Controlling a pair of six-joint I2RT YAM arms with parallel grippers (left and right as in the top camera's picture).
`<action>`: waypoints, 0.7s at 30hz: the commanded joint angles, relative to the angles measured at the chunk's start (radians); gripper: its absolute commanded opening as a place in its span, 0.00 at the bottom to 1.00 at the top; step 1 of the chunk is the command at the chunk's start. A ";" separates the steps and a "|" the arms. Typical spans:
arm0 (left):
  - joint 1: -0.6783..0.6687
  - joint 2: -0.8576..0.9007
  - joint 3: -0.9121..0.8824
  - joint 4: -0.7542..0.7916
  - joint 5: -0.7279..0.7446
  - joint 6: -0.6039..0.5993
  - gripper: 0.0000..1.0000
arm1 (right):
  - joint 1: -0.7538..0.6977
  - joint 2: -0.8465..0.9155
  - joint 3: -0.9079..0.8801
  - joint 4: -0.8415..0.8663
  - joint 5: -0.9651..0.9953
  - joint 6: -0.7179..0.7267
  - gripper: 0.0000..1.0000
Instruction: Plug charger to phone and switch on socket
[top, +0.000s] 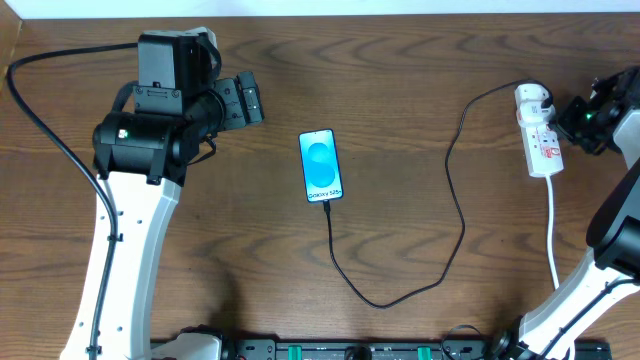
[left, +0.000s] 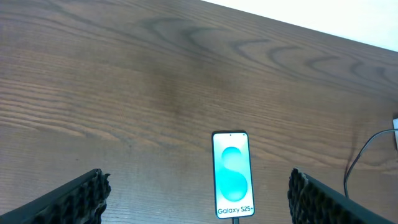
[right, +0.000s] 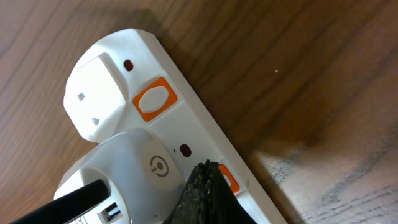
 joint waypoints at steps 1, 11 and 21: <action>0.000 -0.004 -0.004 -0.003 -0.016 0.005 0.93 | 0.077 0.013 -0.028 -0.050 -0.112 0.045 0.01; 0.000 -0.004 -0.004 -0.003 -0.016 0.005 0.93 | 0.098 0.013 -0.028 -0.089 -0.089 0.092 0.01; 0.000 -0.004 -0.004 -0.003 -0.016 0.005 0.93 | 0.066 0.004 -0.026 0.005 -0.051 0.135 0.01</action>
